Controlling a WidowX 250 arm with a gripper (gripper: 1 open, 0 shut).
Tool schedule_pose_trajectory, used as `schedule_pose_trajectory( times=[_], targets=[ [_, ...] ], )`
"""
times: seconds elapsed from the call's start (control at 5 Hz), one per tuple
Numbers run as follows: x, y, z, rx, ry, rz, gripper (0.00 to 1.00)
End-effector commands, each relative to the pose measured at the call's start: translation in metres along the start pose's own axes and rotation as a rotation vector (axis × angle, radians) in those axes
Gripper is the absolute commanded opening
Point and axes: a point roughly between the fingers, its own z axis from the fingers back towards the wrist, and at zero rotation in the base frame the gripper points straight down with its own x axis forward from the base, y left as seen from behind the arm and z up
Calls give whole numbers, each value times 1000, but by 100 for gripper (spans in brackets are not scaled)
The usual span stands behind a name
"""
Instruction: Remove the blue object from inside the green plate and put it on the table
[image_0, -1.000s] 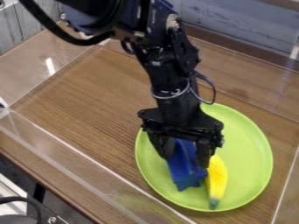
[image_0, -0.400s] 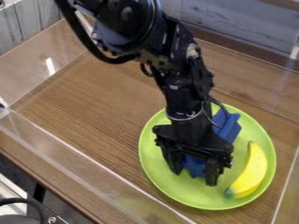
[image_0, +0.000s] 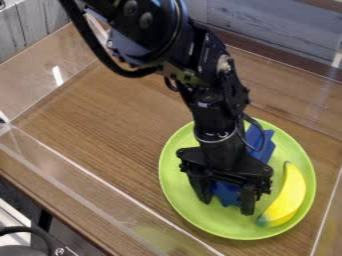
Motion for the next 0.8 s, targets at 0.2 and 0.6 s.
schedule_pose_trajectory(
  times=[0.2, 0.6],
  targets=[
    [-10, 2, -3, 8, 25, -18, 0],
    [-10, 15, 1, 8, 24, -10, 0]
  ],
)
